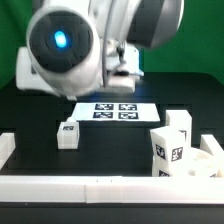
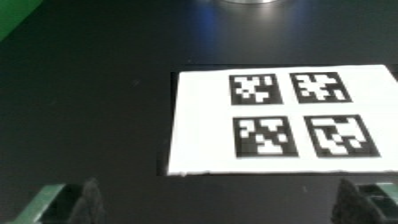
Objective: Assemble stool
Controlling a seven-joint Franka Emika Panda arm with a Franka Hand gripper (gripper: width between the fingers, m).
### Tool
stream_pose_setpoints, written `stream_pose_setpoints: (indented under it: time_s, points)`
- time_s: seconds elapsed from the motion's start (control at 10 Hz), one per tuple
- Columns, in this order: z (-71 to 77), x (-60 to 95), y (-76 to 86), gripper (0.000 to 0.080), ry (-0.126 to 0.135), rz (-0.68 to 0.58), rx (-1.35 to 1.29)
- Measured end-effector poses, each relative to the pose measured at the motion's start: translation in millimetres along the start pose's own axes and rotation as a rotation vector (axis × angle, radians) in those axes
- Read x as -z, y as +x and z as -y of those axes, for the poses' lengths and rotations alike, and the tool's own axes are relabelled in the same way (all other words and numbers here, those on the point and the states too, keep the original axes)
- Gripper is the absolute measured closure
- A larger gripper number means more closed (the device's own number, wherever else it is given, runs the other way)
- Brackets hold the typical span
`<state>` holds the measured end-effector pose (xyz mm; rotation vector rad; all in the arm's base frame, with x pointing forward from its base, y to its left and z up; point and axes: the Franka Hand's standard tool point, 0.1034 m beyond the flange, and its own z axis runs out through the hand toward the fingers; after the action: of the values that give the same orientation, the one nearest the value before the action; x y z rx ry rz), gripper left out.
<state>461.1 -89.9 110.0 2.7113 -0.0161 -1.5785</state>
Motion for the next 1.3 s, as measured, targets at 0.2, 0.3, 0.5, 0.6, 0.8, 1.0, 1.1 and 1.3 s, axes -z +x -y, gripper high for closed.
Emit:
stream_pose_setpoints:
  time_s: [0.2, 0.3, 0.5, 0.6, 0.8, 1.0, 1.1, 1.3]
  points:
    - [-0.2, -5.2, -0.9, 0.0151, 0.004, 0.007, -0.005]
    - [-0.6, -5.6, 0.4, 0.0151, 0.003, 0.007, -0.005]
    - [-8.8, 7.7, 31.7, 0.0151, -0.032, -0.105, 0.057]
    - [-9.6, 15.2, 43.3, 0.0151, -0.052, -0.168, 0.08]
    - [-9.9, 14.3, 50.9, 0.0151, -0.064, -0.213, 0.083]
    - [-10.4, 13.7, 51.2, 0.0151, -0.063, -0.212, 0.082]
    - [-11.7, 11.8, 52.7, 0.0151, -0.058, -0.204, 0.072]
    - [-23.6, 6.9, 72.3, 0.0151, -0.032, -0.102, -0.018]
